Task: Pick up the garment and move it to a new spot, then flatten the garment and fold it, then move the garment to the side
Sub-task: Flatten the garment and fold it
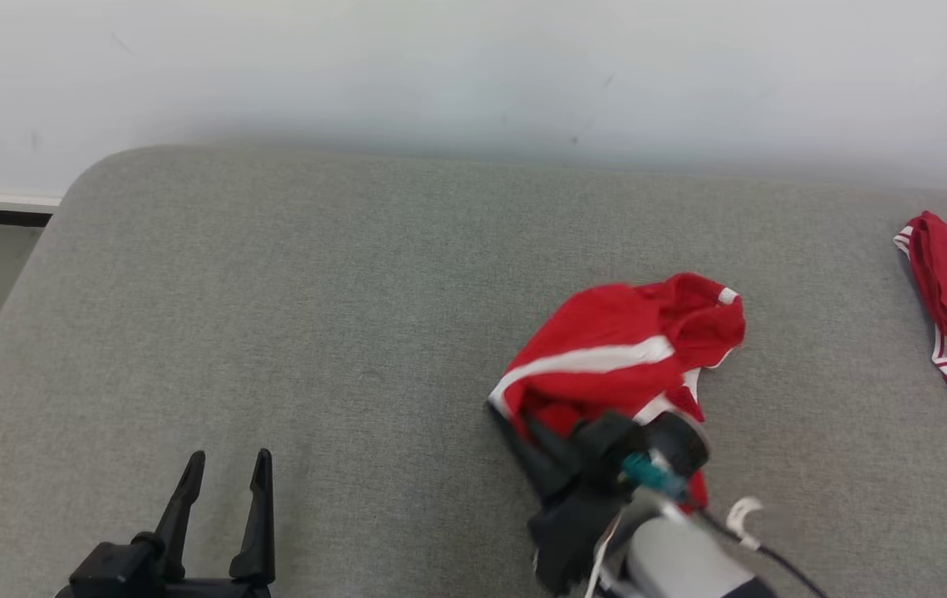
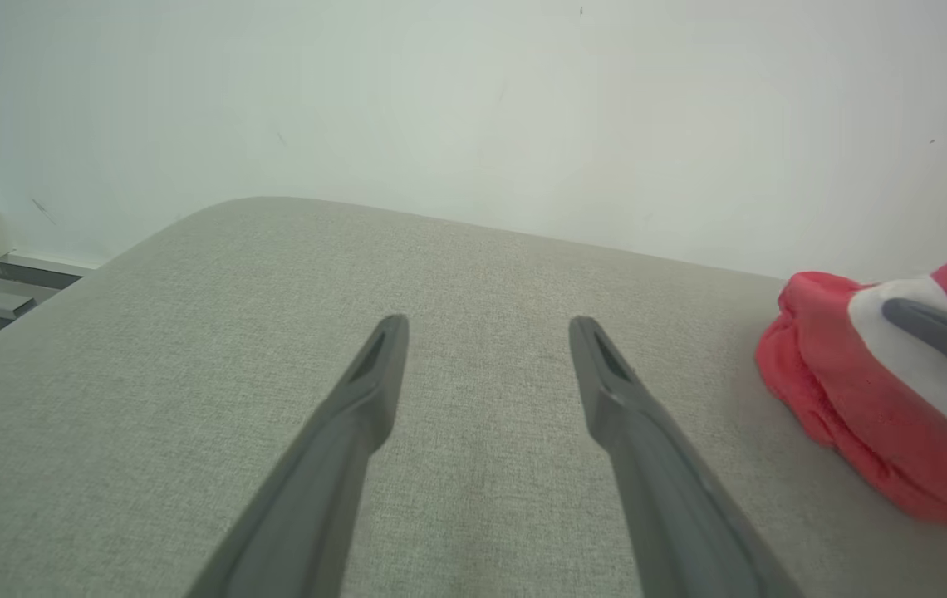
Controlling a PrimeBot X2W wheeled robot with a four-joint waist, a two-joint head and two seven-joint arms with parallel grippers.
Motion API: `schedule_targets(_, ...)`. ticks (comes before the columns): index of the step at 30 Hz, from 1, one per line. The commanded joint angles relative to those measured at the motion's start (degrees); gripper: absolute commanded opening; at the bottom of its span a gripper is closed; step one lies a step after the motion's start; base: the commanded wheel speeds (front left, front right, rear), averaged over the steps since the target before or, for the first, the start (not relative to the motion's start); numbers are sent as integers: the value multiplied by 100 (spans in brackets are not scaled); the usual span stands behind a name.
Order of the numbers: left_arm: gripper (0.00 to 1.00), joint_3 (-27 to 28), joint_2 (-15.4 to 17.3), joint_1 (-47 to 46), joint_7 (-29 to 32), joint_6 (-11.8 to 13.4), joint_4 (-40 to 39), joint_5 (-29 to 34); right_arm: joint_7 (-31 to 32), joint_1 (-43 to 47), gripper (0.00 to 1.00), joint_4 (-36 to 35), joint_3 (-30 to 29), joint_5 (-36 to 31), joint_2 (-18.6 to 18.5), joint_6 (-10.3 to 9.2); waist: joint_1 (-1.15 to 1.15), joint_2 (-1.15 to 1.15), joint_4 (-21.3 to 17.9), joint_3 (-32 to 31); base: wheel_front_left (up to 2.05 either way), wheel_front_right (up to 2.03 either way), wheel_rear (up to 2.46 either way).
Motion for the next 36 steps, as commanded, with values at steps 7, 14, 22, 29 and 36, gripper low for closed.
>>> schedule_targets(7,100,19,-14,99,-1,9,34,-15,178,321,0,293,1550,182,106,-17,0,-1,136,4,0,0,0)
schedule_targets(14,100,113,-40,155,-1,9,46,-29,81,386,100,694,1923,630,158,-17,0,-1,94,2,0,0,0)
schedule_targets(22,100,222,-49,160,0,9,67,-2,-100,399,100,534,1374,596,-14,-17,0,-1,-231,-100,0,0,0)
schedule_targets(29,100,302,-53,215,0,9,-32,83,-102,1002,100,-511,391,250,-442,-17,0,-1,-553,-151,0,0,0)
schedule_targets(36,100,418,-26,179,0,9,-71,102,-103,1969,100,-1456,-422,-126,-609,-17,0,-1,-781,-154,0,0,0)
